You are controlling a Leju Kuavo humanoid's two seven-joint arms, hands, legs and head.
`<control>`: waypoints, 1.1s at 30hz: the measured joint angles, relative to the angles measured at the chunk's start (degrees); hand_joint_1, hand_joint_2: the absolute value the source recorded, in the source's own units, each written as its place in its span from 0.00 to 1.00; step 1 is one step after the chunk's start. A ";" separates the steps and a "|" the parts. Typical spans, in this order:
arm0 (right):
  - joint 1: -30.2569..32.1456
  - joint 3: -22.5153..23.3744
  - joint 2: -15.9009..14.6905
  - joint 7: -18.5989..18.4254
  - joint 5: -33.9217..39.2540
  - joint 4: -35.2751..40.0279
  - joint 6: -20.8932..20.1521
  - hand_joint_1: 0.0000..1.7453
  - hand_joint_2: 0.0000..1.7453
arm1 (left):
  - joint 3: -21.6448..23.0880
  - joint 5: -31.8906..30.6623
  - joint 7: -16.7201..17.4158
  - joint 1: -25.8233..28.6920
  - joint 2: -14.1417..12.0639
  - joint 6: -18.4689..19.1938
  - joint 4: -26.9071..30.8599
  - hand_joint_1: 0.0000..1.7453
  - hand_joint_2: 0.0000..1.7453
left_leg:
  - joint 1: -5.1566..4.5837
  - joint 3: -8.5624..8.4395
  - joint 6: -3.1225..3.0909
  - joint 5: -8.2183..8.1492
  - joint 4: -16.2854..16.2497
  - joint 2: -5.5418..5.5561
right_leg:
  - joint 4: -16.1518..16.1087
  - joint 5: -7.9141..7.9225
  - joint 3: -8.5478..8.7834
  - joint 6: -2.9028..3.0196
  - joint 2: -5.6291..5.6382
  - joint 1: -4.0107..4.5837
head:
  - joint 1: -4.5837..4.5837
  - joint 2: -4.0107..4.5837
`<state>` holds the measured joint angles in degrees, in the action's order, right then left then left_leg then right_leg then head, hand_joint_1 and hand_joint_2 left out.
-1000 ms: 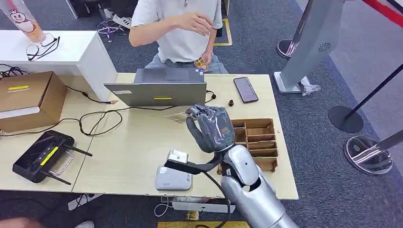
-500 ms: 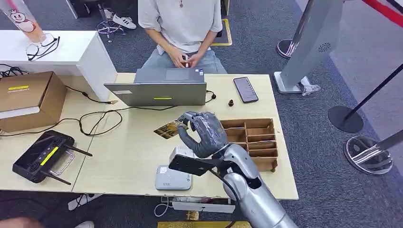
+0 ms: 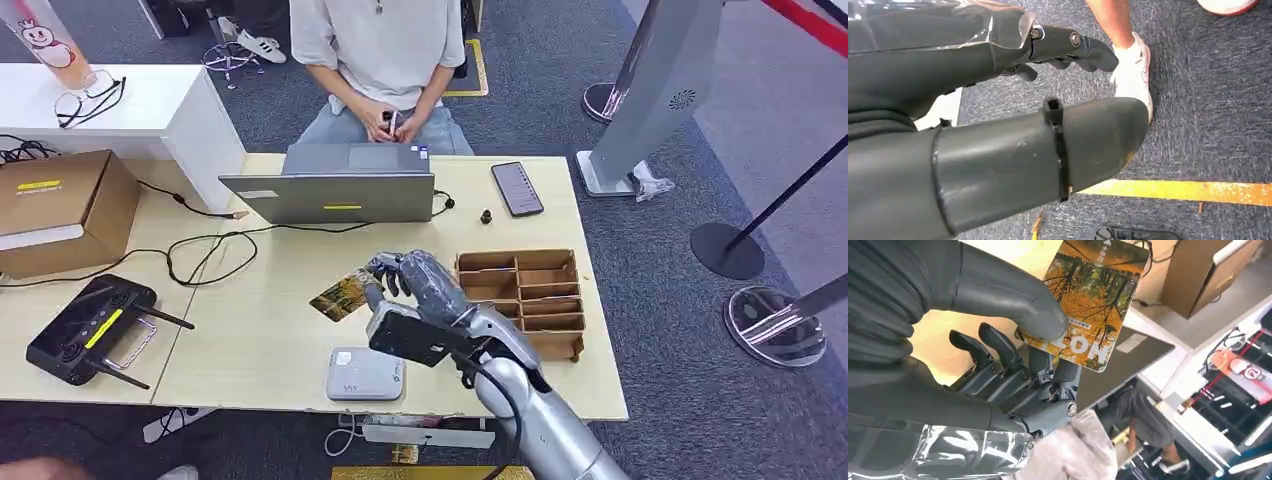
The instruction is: Pass the card to the sensor for recognition and then transmit it.
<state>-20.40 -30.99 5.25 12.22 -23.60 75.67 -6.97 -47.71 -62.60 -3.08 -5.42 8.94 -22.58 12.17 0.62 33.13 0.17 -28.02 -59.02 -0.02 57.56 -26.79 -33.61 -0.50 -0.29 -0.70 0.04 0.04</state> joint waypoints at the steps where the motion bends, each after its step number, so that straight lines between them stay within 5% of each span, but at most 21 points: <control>1: 0.01 0.02 -0.13 -0.39 0.78 -0.17 -0.61 1.00 1.00 | 0.00 -0.13 0.04 -0.01 0.00 0.02 0.00 0.00 0.00 | 0.00 0.00 0.00 0.00 0.00 0.00 | 0.00 0.00 0.00 0.00 0.00 0.00 | 0.00 0.00; 33: -1.98 -1.42 -1.53 -3.98 11.52 -9.18 -9.48 1.00 1.00 | 0.00 -0.94 1.90 -0.98 0.02 0.24 0.00 0.00 0.00 | 0.00 0.01 0.00 0.00 0.00 0.00 | 0.00 0.00 0.00 0.00 0.00 0.00 | 0.00 0.00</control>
<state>-22.38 -32.41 3.72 8.24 -12.09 66.49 -16.46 -47.71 -63.54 -1.18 -6.40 8.96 -22.34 12.17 0.63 33.14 0.17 -28.02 -59.02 -0.01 57.56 -26.79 -33.61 -0.50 -0.29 -0.70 0.04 0.04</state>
